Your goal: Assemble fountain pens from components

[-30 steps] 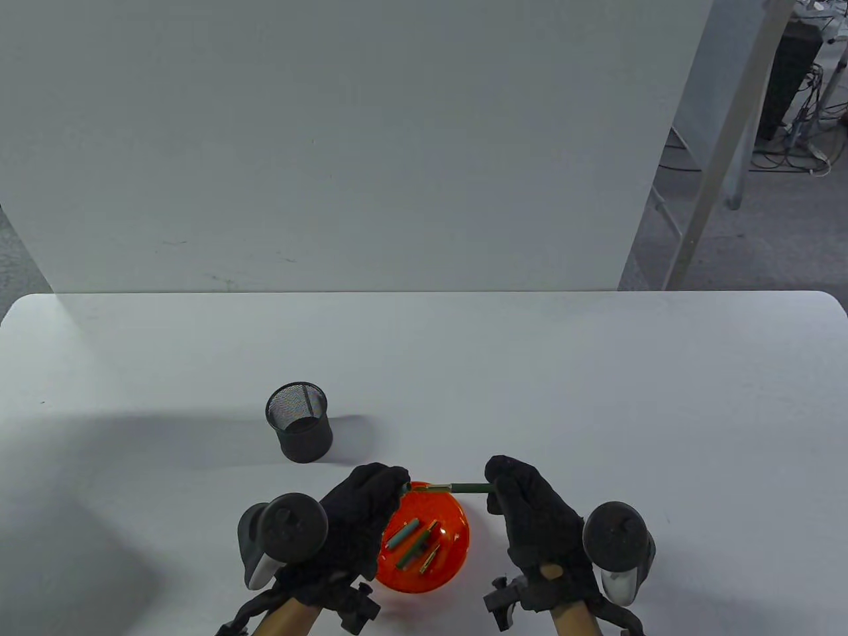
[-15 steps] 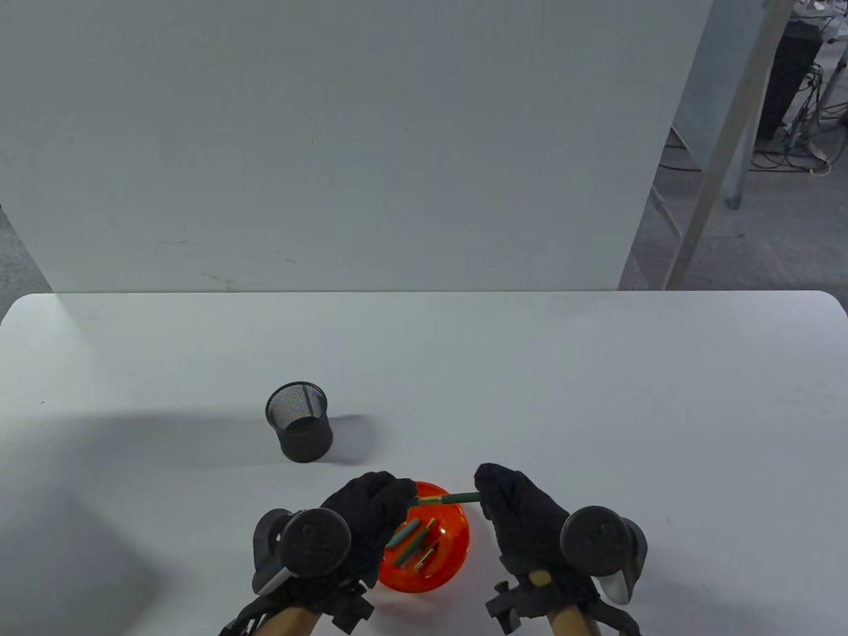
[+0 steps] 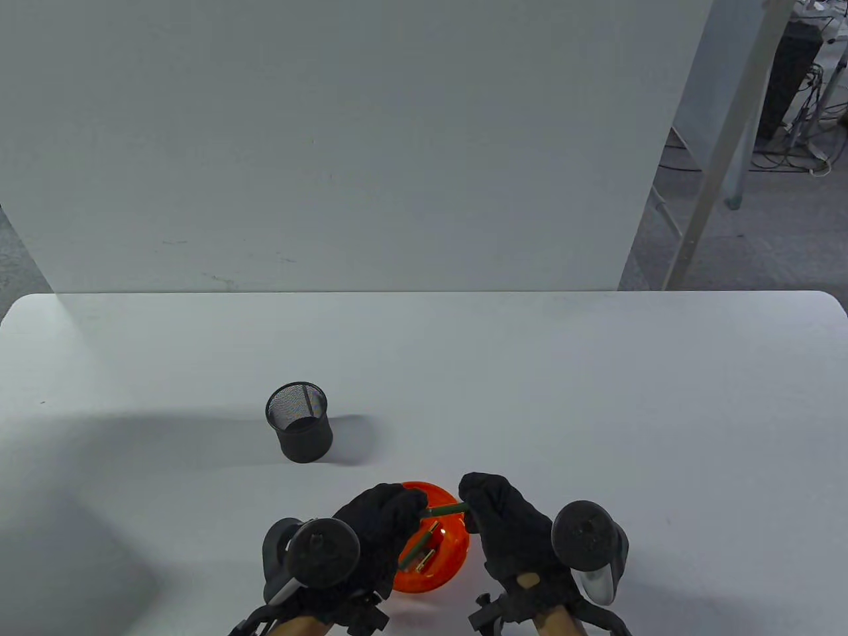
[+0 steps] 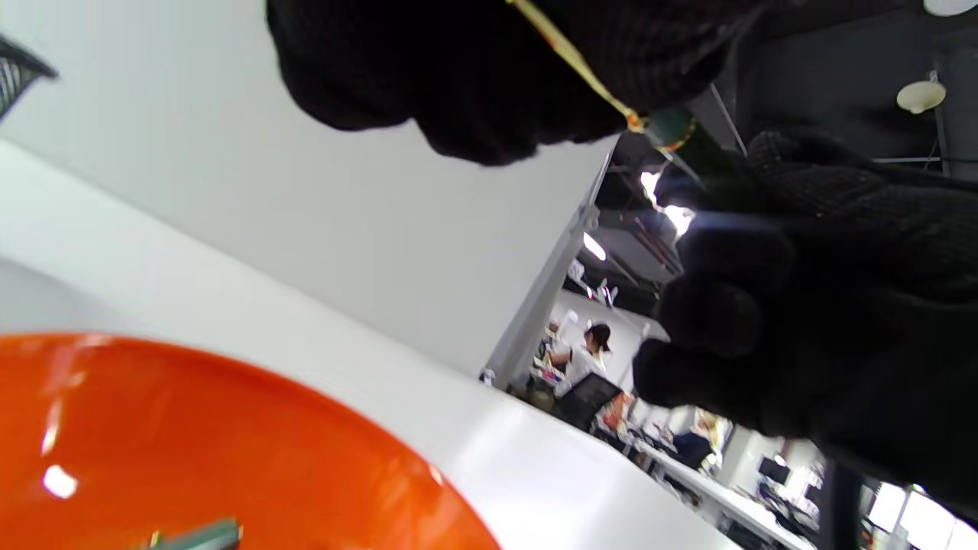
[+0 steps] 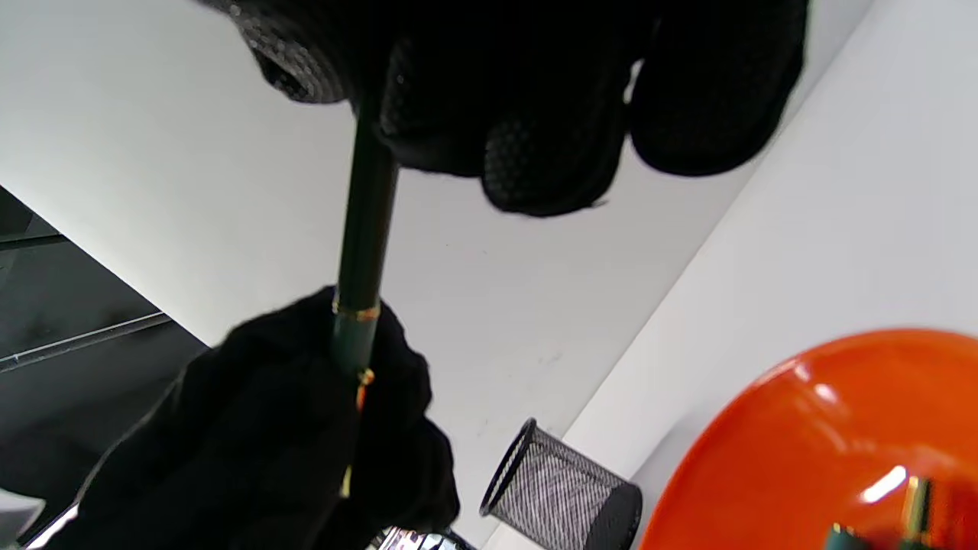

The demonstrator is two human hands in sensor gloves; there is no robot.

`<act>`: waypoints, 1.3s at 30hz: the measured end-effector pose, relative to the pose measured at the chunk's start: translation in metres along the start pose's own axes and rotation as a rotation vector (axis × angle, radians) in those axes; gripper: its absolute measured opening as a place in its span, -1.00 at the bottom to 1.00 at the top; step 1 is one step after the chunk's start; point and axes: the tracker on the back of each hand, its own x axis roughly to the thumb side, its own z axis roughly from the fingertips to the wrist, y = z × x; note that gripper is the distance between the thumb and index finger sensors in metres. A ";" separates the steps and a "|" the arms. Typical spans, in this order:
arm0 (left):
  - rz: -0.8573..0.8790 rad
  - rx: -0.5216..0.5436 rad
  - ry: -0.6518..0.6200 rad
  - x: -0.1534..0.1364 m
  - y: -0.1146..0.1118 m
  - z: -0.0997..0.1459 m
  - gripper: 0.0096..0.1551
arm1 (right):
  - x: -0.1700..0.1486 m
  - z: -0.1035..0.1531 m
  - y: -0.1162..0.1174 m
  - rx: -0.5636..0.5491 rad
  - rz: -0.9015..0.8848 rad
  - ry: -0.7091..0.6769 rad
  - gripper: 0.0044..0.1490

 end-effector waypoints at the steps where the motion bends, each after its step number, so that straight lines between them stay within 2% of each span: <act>1: 0.022 -0.013 0.005 0.000 0.000 -0.001 -0.51 | -0.001 -0.001 -0.001 0.015 -0.007 0.005 -0.52; 5: 0.145 -0.084 0.094 -0.016 -0.001 -0.008 -0.50 | -0.010 -0.001 -0.006 0.001 -0.044 0.056 -0.51; 8: 0.193 -0.019 0.164 -0.032 0.005 -0.005 -0.47 | -0.016 -0.001 -0.010 -0.062 -0.056 0.116 -0.51; 10: 0.250 0.012 0.191 -0.036 0.008 0.000 -0.49 | -0.019 -0.003 -0.004 0.063 -0.124 0.154 -0.49; 12: 0.312 0.096 0.227 -0.041 0.015 0.002 -0.49 | -0.020 -0.003 -0.001 0.065 -0.165 0.163 -0.47; 14: 0.516 0.141 0.276 -0.049 0.021 0.003 -0.47 | -0.019 -0.006 0.003 0.126 -0.169 0.135 -0.45; 16: 0.642 0.161 0.322 -0.055 0.020 0.005 -0.49 | -0.018 -0.006 0.006 0.161 -0.128 0.114 -0.44; 20: 0.611 0.092 0.302 -0.062 0.022 0.001 -0.55 | -0.020 -0.007 0.010 0.136 -0.147 0.160 -0.45; 23: 0.655 0.051 0.304 -0.062 0.022 -0.003 -0.56 | -0.020 -0.007 0.008 0.130 -0.144 0.163 -0.45; 25: 0.578 0.052 0.266 -0.058 0.025 -0.007 -0.57 | -0.020 -0.006 0.006 0.126 -0.109 0.147 -0.44; 26: 0.469 0.043 0.228 -0.057 0.031 -0.010 -0.57 | -0.020 -0.005 0.005 0.126 -0.095 0.142 -0.39; 27: 0.431 0.045 0.209 -0.057 0.035 -0.012 -0.56 | -0.020 -0.005 0.005 0.122 -0.092 0.143 -0.34; 29: 0.402 0.087 0.196 -0.060 0.048 -0.015 -0.56 | -0.021 -0.005 0.000 0.050 -0.088 0.164 -0.29; 31: 0.343 0.158 0.217 -0.068 0.073 -0.021 -0.56 | -0.024 -0.006 -0.007 -0.010 -0.124 0.170 -0.30; 35: 0.151 0.204 0.285 -0.089 0.127 -0.035 -0.55 | -0.026 -0.006 -0.015 -0.051 -0.196 0.180 -0.31; 38: -0.040 0.261 0.338 -0.096 0.166 -0.044 -0.55 | -0.024 -0.006 -0.014 -0.052 -0.202 0.166 -0.31; 39: -0.095 0.268 0.363 -0.098 0.173 -0.046 -0.55 | -0.023 -0.007 -0.013 -0.048 -0.202 0.161 -0.31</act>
